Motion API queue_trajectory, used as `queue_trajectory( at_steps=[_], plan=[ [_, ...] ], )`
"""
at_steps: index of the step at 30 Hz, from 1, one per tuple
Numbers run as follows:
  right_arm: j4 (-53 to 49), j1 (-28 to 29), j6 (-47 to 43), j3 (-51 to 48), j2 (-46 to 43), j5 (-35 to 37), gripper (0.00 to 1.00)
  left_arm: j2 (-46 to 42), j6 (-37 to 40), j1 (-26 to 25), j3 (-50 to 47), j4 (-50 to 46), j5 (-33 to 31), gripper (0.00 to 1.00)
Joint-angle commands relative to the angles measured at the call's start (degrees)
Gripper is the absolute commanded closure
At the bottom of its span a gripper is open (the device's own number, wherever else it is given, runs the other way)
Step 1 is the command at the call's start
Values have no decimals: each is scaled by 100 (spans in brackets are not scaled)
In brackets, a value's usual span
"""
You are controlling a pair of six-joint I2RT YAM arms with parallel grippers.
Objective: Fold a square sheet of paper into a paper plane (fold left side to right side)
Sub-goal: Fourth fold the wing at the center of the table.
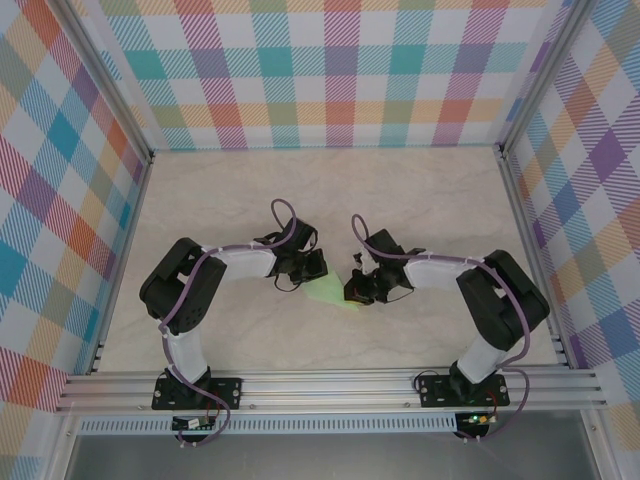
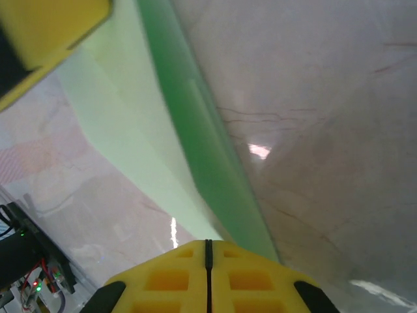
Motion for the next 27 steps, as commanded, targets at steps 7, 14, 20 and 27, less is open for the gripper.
queue_trajectory(
  at_steps=[7,14,20,27],
  plan=[
    [-214,-31,277,-139,392,455,95,-235,130,-9,-179,-540,-301,90],
    [-389,-79,166,-296,421,581,97,-1016,421,-209,-456,-189,-134,88],
    [-414,-86,108,-256,387,538,98,-1138,288,-567,-615,335,273,92],
    [-477,-84,52,-246,366,555,99,-604,168,-777,-506,799,506,97]
  ],
)
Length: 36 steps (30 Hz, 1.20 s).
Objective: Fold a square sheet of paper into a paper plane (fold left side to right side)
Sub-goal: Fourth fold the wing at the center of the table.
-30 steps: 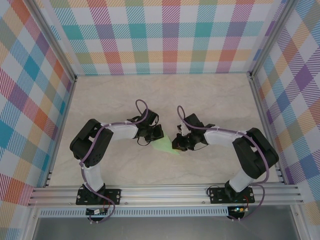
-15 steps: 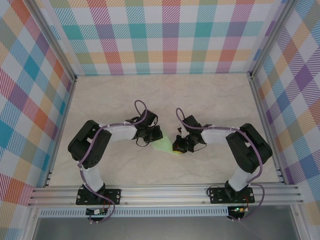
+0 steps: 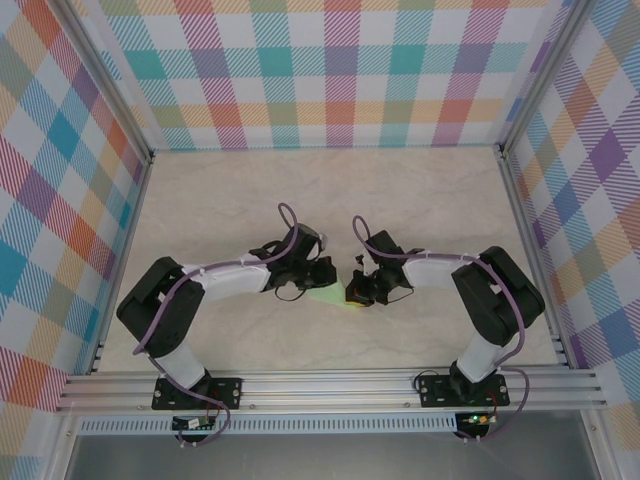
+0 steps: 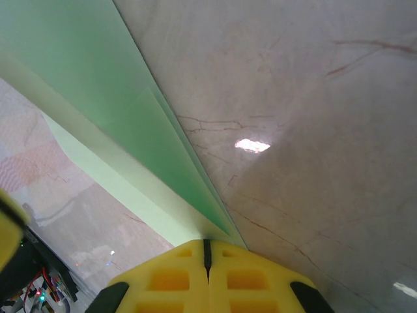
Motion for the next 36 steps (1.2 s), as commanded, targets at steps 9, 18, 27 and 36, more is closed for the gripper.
queue_trajectory(
  at_steps=[9,18,27,36],
  plan=[
    [-535,-37,-134,-202,244,570,100,612,-82,-92,-10,778,406,100],
    [-665,-42,-209,-175,212,675,100,659,-130,-86,-367,1064,315,100],
    [-760,-49,-240,-157,218,715,100,719,-173,-91,-967,1834,108,100],
    [-1018,-68,-313,-121,201,869,100,684,190,243,-1078,1236,-578,100]
  ],
)
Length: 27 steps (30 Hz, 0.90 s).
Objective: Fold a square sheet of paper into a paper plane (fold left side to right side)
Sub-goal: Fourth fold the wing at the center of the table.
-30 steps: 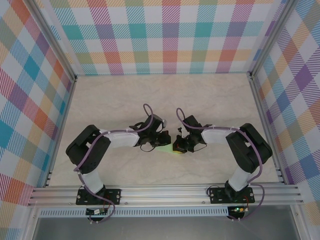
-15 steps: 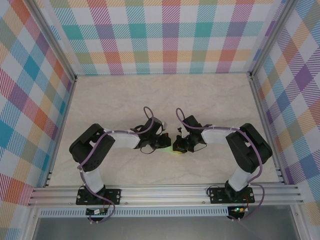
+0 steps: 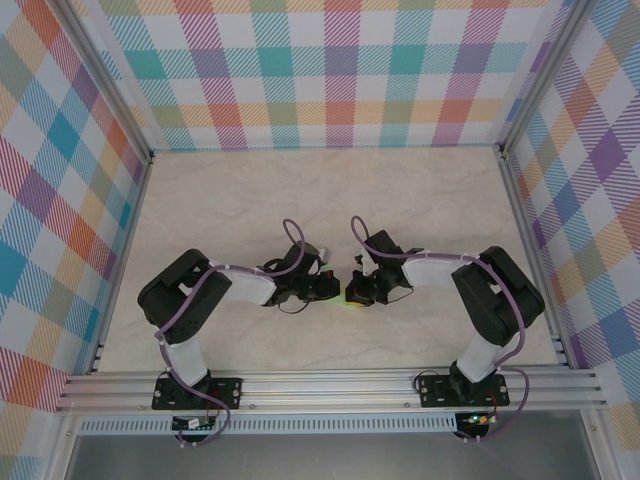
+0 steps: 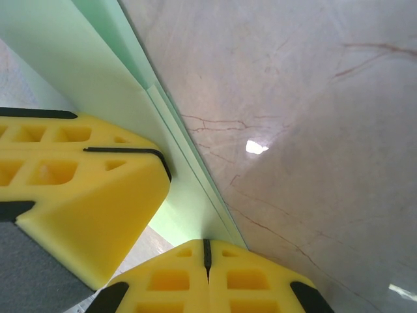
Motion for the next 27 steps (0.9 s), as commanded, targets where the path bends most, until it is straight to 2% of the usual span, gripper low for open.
queue_trajectory(
  at_steps=[1,13,20,27],
  plan=[
    [-872,-45,-150,-173,220,783,100,57,335,251,-203,-720,-798,100],
    [-884,-65,-222,-281,276,700,100,-290,896,1380,-265,-1298,-883,100],
    [-836,-69,-213,-365,220,625,100,-203,1031,2146,-74,-1406,-696,100],
    [-833,-71,-238,-322,201,573,100,-395,1187,2675,20,-1562,-378,100]
  ],
)
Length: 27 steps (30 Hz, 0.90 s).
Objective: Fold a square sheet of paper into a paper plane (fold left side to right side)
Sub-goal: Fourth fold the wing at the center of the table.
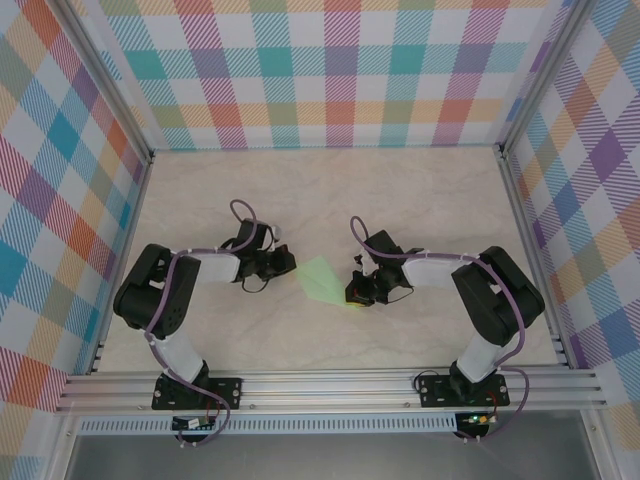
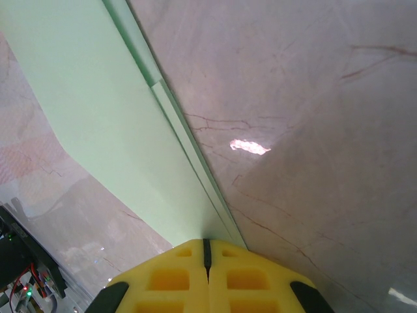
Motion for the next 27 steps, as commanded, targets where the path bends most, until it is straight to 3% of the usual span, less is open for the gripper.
queue_trajectory(
  at_steps=[1,7,11,18,27],
  plan=[
    [-836,-62,-118,-297,196,603,100,-184,303,439,28,-648,-695,100],
    [-842,-58,-109,-252,130,612,99,-1413,195,265,-26,-1198,-474,100],
    [-886,-58,-135,-209,131,652,99,-1837,-65,-461,-101,-1075,-484,100],
    [-892,-60,-134,-163,89,621,99,-720,-381,-1361,248,-383,-381,100],
    [-899,-60,-138,-135,36,557,99,204,-330,-1501,775,-330,-677,100]
  ],
)
